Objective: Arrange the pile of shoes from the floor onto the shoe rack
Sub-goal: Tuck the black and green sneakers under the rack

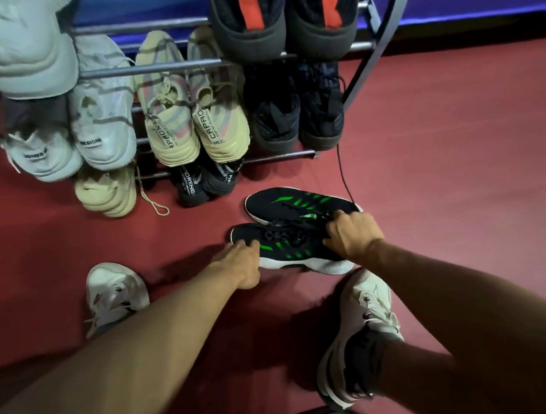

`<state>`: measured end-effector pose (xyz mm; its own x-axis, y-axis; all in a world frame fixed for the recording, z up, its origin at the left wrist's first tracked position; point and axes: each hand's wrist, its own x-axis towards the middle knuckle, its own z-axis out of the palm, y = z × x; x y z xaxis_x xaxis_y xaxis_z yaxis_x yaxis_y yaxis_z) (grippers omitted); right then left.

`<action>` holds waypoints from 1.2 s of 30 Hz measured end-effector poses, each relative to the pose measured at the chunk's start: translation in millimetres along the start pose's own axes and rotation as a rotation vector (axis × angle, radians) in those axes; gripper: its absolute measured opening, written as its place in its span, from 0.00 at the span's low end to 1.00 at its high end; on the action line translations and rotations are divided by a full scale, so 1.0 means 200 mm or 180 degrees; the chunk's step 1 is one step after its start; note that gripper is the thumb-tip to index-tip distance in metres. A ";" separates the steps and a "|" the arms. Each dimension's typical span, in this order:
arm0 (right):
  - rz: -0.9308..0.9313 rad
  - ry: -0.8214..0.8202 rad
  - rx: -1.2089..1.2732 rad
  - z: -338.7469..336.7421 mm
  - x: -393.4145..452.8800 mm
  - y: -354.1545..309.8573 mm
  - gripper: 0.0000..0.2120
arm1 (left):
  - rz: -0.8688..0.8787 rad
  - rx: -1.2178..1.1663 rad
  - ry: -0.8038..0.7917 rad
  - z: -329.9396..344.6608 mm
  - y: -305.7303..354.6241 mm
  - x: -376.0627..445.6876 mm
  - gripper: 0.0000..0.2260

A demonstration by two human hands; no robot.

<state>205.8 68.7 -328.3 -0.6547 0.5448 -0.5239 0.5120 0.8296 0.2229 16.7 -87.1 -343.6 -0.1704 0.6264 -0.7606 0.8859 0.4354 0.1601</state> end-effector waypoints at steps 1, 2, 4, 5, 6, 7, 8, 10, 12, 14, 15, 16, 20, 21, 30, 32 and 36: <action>-0.0048 0.0091 0.0022 -0.02 -0.01 0.01 0.19 | -0.0002 -0.0006 0.0024 -0.01 0.02 0.00 0.20; -0.0097 0.0170 0.0044 -0.05 -0.01 0.03 0.19 | -0.0017 -0.0018 0.0050 -0.03 0.03 0.00 0.19; -0.0135 0.0312 0.0109 -0.09 -0.03 0.04 0.20 | -0.0066 -0.0085 0.0092 -0.06 0.07 -0.01 0.21; -0.0107 0.0391 0.0150 -0.11 -0.04 0.05 0.20 | -0.0082 -0.0133 0.0134 -0.08 0.08 -0.02 0.23; -0.0057 0.0468 0.0181 -0.12 -0.04 0.06 0.19 | -0.0091 -0.0181 0.0193 -0.09 0.10 -0.02 0.25; 0.0009 0.0541 0.0202 -0.13 -0.05 0.07 0.19 | -0.0096 -0.0233 0.0259 -0.10 0.10 -0.03 0.26; 0.0089 0.0599 0.0226 -0.14 -0.06 0.08 0.19 | -0.0102 -0.0280 0.0311 -0.11 0.11 -0.04 0.26; 0.0294 0.0674 0.0352 -0.14 -0.06 0.08 0.18 | -0.0093 -0.0308 0.0363 -0.12 0.12 -0.05 0.30; 0.0555 0.0715 0.0621 -0.14 -0.04 0.07 0.18 | -0.0089 -0.0313 0.0392 -0.12 0.14 -0.06 0.34; 0.0825 0.0764 0.0961 -0.14 -0.01 0.05 0.17 | -0.0057 -0.0385 0.0364 -0.11 0.16 -0.07 0.35; 0.0945 0.0792 0.1130 -0.15 0.01 0.04 0.16 | -0.0027 -0.0409 0.0333 -0.10 0.17 -0.07 0.36; 0.1021 0.0824 0.1256 -0.15 0.02 0.03 0.16 | 0.0002 -0.0423 0.0305 -0.09 0.17 -0.06 0.36; 0.1013 0.0862 0.1463 -0.18 0.07 -0.04 0.15 | 0.0106 -0.0526 0.0279 -0.08 0.17 -0.04 0.37; 0.0969 0.0851 0.1487 -0.18 0.08 -0.07 0.15 | 0.0118 -0.0531 0.0278 -0.08 0.16 -0.04 0.37; 0.1197 0.0968 0.1914 -0.20 0.18 -0.15 0.14 | 0.0045 -0.0733 0.0320 -0.14 0.10 0.01 0.36; 0.1338 0.1015 0.2071 -0.21 0.20 -0.14 0.15 | 0.0079 -0.0758 0.0339 -0.16 0.10 0.02 0.38; 0.1463 0.1094 0.2241 -0.23 0.26 -0.17 0.14 | 0.0015 -0.0941 0.0498 -0.23 0.16 0.04 0.40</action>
<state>128.6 73.6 -325.8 -0.3738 0.9038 -0.2083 0.9113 0.3162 -0.2636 23.4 -39.0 -314.8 -0.2511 0.7107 -0.6572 0.7271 0.5866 0.3565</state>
